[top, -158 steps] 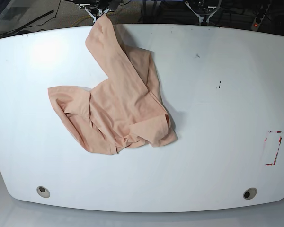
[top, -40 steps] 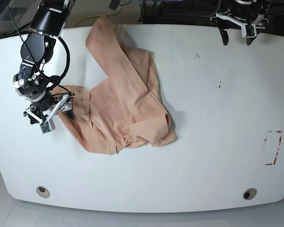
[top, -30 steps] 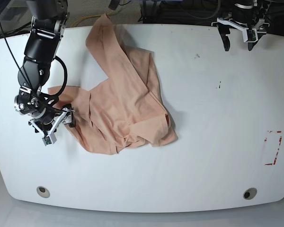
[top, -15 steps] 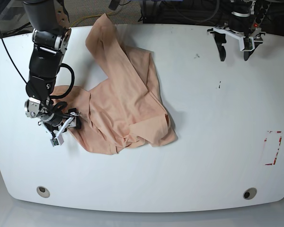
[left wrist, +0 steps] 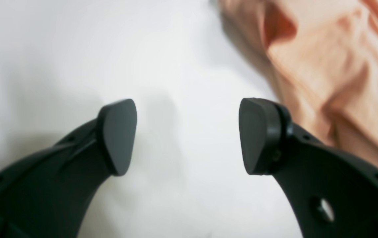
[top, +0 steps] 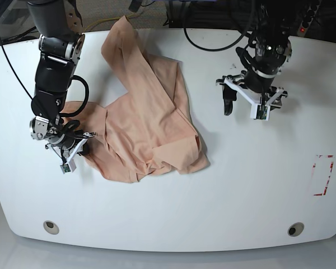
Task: Fold the T-shirt properly
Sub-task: 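Reach the left gripper down and pinch another edge of the shirt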
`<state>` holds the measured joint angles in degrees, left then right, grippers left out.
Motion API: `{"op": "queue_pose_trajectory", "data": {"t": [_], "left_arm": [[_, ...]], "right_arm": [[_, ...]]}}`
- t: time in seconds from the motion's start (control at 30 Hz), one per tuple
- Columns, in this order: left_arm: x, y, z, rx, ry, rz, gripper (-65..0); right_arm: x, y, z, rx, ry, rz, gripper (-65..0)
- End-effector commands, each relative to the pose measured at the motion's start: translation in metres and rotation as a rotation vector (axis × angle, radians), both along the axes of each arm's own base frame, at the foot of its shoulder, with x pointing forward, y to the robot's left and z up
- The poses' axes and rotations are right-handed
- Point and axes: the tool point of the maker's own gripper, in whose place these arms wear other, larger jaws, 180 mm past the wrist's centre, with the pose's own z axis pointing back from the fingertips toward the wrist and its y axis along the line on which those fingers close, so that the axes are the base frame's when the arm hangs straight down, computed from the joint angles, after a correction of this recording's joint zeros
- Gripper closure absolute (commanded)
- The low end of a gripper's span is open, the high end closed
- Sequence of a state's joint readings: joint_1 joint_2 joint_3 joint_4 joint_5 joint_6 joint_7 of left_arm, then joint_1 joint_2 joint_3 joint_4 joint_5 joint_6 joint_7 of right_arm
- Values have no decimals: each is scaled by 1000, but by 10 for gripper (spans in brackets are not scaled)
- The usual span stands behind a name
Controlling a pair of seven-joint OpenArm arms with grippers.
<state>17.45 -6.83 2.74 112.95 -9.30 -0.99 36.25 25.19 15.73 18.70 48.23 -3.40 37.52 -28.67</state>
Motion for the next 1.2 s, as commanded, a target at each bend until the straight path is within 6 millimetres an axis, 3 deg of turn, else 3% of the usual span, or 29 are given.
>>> {"op": "queue_pose_trajectory", "data": {"t": [0.0, 0.2, 0.37, 0.83, 0.93, 1.17], "left_arm": [[23, -17, 16, -59, -49, -17, -450], [57, -47, 14, -136, -33, -99, -585], [78, -78, 6, -168, -7, -163, -581], [108, -118, -24, -222, 84, -199, -576], [107, -121, -24, -227, 84, -201, -510], [107, -121, -25, -227, 87, -201, -143]], "right_arm": [[15, -7, 20, -8, -59, -8, -19], [14, -7, 19, -8, -56, -8, -19], [14, -7, 19, -9, -57, -8, -19], [15, -6, 19, -5, -58, -7, -19], [15, 2, 18, 8, -58, -1, -19], [15, 6, 22, -2, -80, 5, -19]]}}
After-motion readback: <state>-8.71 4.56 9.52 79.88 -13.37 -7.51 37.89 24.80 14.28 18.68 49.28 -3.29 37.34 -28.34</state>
